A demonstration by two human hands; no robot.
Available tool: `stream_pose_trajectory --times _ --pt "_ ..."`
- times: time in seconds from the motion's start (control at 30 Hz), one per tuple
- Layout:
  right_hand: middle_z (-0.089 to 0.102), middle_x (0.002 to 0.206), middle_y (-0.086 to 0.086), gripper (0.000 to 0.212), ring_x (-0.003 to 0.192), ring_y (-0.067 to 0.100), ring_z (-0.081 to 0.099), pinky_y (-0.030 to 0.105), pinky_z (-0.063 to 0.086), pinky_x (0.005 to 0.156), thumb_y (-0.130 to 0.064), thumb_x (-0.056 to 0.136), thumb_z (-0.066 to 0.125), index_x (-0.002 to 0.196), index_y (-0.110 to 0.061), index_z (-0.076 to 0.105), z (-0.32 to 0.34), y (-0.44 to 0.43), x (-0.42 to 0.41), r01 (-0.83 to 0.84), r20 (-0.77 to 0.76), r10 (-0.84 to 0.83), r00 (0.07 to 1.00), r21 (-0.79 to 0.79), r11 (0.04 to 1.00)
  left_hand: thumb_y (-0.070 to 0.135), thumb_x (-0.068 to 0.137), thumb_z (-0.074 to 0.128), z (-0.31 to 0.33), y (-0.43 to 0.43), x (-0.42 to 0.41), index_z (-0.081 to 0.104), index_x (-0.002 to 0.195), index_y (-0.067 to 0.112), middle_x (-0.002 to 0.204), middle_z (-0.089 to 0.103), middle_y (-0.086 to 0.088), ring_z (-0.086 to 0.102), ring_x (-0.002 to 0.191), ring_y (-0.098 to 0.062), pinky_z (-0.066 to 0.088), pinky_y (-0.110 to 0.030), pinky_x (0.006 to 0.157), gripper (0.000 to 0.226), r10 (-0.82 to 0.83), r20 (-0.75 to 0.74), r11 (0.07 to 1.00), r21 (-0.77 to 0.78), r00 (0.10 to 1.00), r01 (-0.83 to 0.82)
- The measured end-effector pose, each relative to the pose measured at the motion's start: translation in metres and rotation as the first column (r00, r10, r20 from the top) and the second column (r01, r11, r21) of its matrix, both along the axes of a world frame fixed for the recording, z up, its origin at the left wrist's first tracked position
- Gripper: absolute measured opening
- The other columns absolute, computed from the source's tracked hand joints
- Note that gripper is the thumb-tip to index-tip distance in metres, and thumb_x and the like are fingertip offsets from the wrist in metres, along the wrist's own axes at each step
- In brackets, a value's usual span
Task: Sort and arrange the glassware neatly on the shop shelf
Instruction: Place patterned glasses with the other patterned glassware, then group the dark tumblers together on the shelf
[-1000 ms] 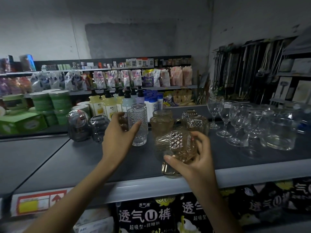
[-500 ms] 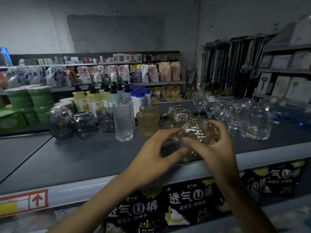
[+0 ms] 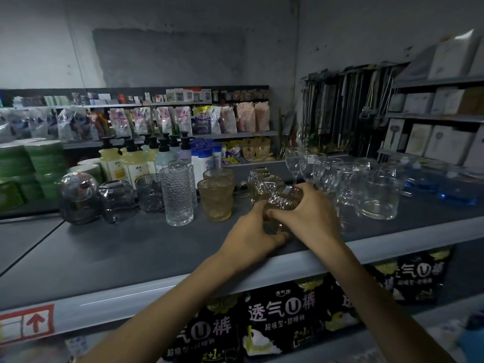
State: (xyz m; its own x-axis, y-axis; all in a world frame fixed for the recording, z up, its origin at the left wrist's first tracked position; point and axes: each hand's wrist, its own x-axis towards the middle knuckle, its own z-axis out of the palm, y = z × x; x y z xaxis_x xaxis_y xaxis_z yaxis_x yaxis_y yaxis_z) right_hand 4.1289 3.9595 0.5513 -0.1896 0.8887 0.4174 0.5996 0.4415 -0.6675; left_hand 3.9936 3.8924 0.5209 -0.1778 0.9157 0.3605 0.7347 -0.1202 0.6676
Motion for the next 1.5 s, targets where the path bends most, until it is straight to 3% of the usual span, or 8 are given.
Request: stream_pose_trajectory --times 0.23,0.43,0.6,0.8,0.97,1.1,1.23,1.5 --pt "0.066 0.107 -0.008 0.058 0.1 0.02 0.063 0.033 0.043 0.077 -0.059 0.065 0.083 0.109 -0.039 0.052 -0.007 -0.004 -0.005 -0.019 -0.073 0.018 0.997 -0.009 1.0 0.05 0.073 0.075 0.0 0.0 0.002 0.042 0.144 0.034 0.123 0.073 0.01 0.069 0.114 -0.012 0.056 -0.04 0.098 0.08 0.002 0.061 1.0 0.001 0.998 -0.002" --pt "0.066 0.112 -0.007 0.064 0.105 0.021 0.064 0.038 0.053 0.088 -0.061 0.066 0.077 0.121 -0.038 0.053 -0.014 -0.007 -0.009 -0.004 -0.137 0.002 0.991 -0.009 1.0 0.058 0.071 0.073 -0.001 0.0 0.001 0.041 0.143 0.037 0.121 0.073 0.011 0.069 0.113 -0.016 0.056 -0.042 0.097 0.082 0.004 0.061 1.0 0.0 0.998 -0.004" --pt "0.054 0.14 0.002 0.082 0.126 0.026 0.056 0.043 0.051 0.101 -0.061 0.079 0.072 0.149 -0.035 0.038 -0.014 -0.014 -0.007 0.0 -0.143 -0.01 0.99 -0.071 0.998 0.06 0.069 0.074 0.0 -0.002 0.001 0.037 0.148 0.035 0.123 0.073 0.009 0.069 0.113 -0.013 0.056 -0.04 0.098 0.091 -0.005 0.093 1.0 -0.006 0.996 0.006" --pt "0.047 0.144 0.002 0.06 0.13 0.021 0.051 0.029 0.043 0.098 -0.04 0.092 0.068 0.146 -0.02 0.049 -0.011 -0.062 -0.012 0.104 -0.191 -0.055 0.98 0.256 0.961 0.042 0.082 0.082 0.016 -0.043 -0.023 0.05 0.145 0.03 0.113 0.067 0.016 0.066 0.104 -0.002 0.055 -0.029 0.096 0.072 0.072 0.045 0.993 0.095 0.996 -0.076" --pt "0.056 0.135 0.0 0.045 0.123 0.016 0.055 0.03 0.048 0.099 -0.028 0.092 0.068 0.135 -0.017 0.06 -0.005 -0.112 -0.06 -0.118 -0.218 0.228 0.949 0.422 0.899 0.033 0.09 0.076 0.024 -0.126 -0.08 0.059 0.136 0.032 0.118 0.068 0.021 0.062 0.112 0.005 0.052 -0.017 0.094 0.049 0.19 0.0 0.946 0.266 0.982 -0.184" --pt "0.058 0.131 -0.006 0.042 0.116 0.008 0.056 0.023 0.048 0.094 -0.031 0.094 0.069 0.134 -0.024 0.06 0.003 -0.17 -0.136 -0.418 -0.176 0.5 0.848 0.358 0.835 0.025 0.095 0.073 0.018 -0.219 -0.147 0.065 0.131 0.026 0.119 0.069 0.016 0.064 0.113 0.001 0.052 -0.02 0.095 0.037 0.407 -0.044 0.855 0.369 0.912 -0.364" --pt "0.054 0.134 -0.015 0.04 0.119 0.005 0.053 0.023 0.047 0.1 -0.036 0.096 0.067 0.134 -0.033 0.056 0.011 -0.24 -0.231 -0.705 -0.089 0.737 0.67 0.234 0.669 0.031 0.097 0.07 0.009 -0.323 -0.223 0.065 0.129 0.029 0.119 0.068 0.017 0.063 0.113 0.002 0.05 -0.023 0.095 0.032 0.62 -0.063 0.744 0.363 0.782 -0.561" --pt "0.06 0.126 -0.004 0.037 0.113 0.012 0.058 0.039 0.053 0.099 -0.037 0.093 0.071 0.128 -0.029 0.061 0.022 -0.393 -0.449 -0.92 -0.013 0.921 0.39 0.022 0.39 0.056 0.096 0.055 -0.002 -0.51 -0.374 0.06 0.134 0.034 0.126 0.061 0.014 0.058 0.116 -0.002 0.052 -0.029 0.094 0.044 0.841 -0.127 0.537 0.302 0.525 -0.787"
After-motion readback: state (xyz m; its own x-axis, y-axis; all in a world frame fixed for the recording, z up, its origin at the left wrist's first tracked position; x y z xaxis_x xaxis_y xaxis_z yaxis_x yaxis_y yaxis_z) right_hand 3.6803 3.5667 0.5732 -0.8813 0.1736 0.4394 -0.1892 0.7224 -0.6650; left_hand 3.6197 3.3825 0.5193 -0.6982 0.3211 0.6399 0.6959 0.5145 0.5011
